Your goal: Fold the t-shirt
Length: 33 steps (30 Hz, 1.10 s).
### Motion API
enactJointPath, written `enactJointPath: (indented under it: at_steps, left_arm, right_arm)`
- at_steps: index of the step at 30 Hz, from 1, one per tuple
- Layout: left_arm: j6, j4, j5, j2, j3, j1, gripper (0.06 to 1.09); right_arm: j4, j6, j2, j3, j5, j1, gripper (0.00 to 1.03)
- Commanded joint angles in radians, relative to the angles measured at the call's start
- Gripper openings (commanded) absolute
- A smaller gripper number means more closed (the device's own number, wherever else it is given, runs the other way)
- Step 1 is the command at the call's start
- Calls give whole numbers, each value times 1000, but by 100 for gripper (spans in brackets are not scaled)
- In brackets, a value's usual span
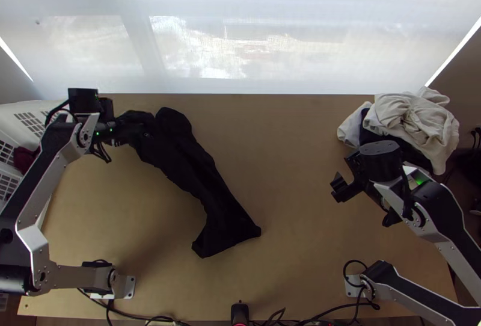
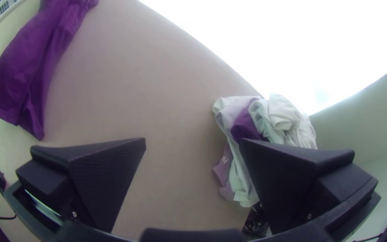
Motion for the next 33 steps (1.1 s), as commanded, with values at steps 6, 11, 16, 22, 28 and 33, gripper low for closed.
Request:
enactJointPath:
  at_steps: [6, 11, 16, 22, 28, 33]
  left_arm:
    - [57, -165, 47, 25, 551, -247, 9]
    - [57, -201, 45, 136, 779, -396, 9]
    - [58, -175, 7, 243, 997, -549, 9]
    - [137, -22, -152, 243, 1000, -718, 9]
    - [150, -40, -168, 243, 972, -808, 9]
    - [152, -69, -168, 235, 959, -854, 9]
  right_arm:
    - [42, 11, 117, 98, -1, 139, 98]
    - [56, 8, 189, 151, -1, 167, 98]
    - [64, 5, 237, 197, -1, 167, 98]
    - [79, 8, 260, 216, -1, 167, 98]
    - [119, 11, 295, 276, -1, 174, 98]
    - [245, 0, 356, 354, -1, 151, 98]
